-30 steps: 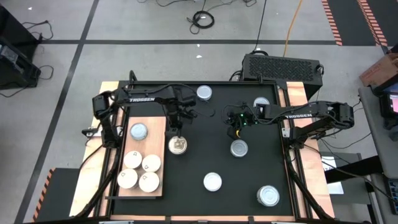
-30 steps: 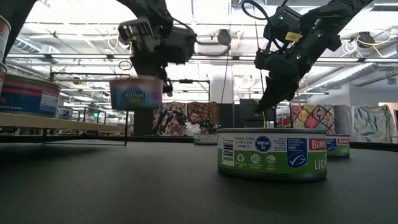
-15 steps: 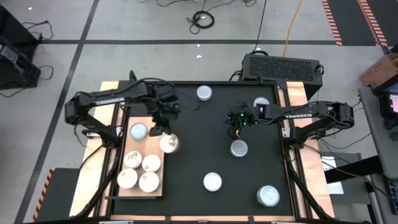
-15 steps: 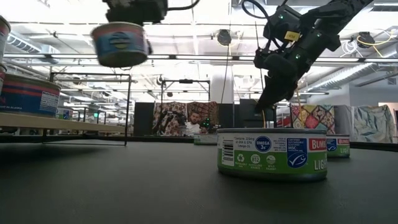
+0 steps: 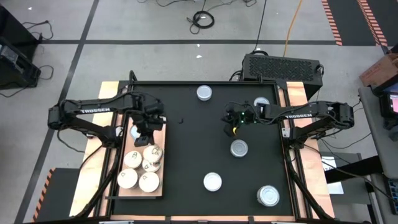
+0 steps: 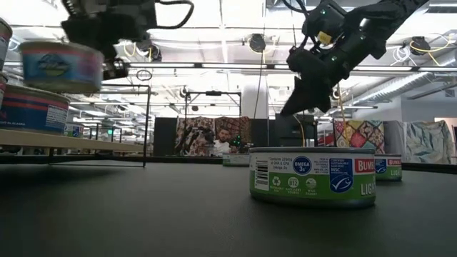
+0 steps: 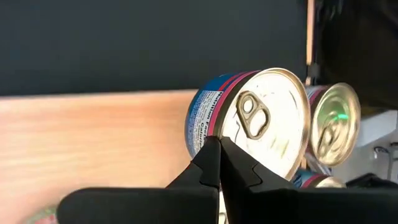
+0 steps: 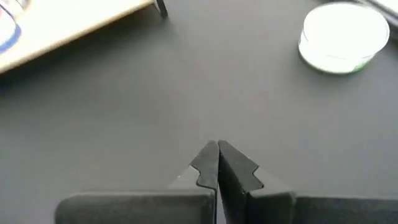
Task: Stack canned seafood by type on shelf
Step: Stack the blue tuna can on top of the blue tuna can on the shelf
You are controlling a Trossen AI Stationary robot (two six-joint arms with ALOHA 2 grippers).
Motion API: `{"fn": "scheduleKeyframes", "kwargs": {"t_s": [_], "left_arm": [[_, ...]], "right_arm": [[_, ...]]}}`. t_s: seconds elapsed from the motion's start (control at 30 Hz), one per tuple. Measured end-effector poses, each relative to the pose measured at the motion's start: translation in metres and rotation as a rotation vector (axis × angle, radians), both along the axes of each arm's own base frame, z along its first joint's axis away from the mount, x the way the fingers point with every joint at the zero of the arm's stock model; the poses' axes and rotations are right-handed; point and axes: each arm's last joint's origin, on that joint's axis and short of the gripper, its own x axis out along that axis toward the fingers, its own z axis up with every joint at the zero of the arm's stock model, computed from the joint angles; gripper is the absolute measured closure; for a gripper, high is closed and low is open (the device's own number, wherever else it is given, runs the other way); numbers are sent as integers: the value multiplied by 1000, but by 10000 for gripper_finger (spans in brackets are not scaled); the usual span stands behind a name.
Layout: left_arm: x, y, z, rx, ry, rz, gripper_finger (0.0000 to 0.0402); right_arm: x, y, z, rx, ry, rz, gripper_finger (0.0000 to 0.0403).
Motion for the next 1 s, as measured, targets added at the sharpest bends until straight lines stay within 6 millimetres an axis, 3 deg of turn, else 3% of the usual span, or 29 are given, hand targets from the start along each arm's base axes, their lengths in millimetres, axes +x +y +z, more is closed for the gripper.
{"fn": "scheduleKeyframes", "kwargs": {"t_s": [0.3, 1.0], "left_arm": [[-6, -16, -17, -19, 46, -19, 402], [-2, -33, -18, -8, 66, -38, 401]], "right_arm": [[4, -1, 5, -10, -70, -5, 403], [4, -1, 5, -34, -61, 15, 403]]}}
